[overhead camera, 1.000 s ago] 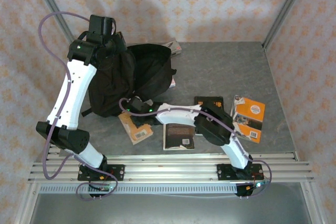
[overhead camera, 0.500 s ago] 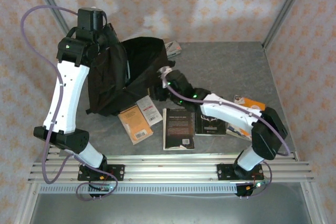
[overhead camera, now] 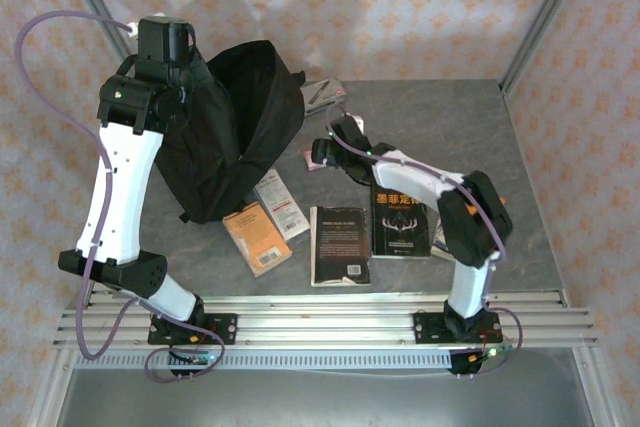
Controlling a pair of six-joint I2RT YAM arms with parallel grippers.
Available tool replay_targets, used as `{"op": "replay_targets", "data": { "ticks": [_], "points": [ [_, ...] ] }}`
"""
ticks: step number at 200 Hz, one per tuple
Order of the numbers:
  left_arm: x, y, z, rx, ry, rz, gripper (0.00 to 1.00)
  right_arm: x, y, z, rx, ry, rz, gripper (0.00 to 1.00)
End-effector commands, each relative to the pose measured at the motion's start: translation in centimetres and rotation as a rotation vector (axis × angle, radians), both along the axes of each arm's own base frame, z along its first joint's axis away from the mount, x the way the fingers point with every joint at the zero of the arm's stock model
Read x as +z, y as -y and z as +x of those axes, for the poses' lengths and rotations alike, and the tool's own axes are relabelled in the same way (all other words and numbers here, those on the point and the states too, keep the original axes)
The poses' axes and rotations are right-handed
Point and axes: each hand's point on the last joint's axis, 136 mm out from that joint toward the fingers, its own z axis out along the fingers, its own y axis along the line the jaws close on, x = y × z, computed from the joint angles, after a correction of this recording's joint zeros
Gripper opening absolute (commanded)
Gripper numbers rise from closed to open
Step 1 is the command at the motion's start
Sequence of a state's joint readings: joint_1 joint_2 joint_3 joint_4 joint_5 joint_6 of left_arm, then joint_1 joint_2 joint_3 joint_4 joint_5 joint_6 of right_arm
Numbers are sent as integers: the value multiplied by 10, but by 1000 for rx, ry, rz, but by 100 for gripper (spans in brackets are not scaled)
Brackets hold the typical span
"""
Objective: Pack the student bag
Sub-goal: Pick up the personal item from the top-center of the table.
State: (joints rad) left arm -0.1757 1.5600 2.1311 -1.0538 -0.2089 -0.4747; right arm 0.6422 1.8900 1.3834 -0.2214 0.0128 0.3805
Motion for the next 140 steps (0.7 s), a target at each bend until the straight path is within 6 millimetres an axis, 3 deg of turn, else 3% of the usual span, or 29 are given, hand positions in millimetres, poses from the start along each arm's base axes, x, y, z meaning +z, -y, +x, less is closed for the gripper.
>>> {"op": "replay_targets", "data": {
  "ticks": [1,44,91,114,140],
  "points": [
    [35,-14,-9,65,121,-5,0,-18,-3,10,35,-42,-149,100],
    [28,-8,4,41,107,-16,0,-56,-14,32,57,-89,-278,100],
    [22,-1,15,15,96,-39,0,-89,-29,39,107,-132,-310,100],
    [19,2,18,5,88,-42,0,-96,-34,38,113,-143,-297,89],
    [17,4,20,-4,84,-47,0,-95,-37,34,124,-148,-289,64]
  ]
}}
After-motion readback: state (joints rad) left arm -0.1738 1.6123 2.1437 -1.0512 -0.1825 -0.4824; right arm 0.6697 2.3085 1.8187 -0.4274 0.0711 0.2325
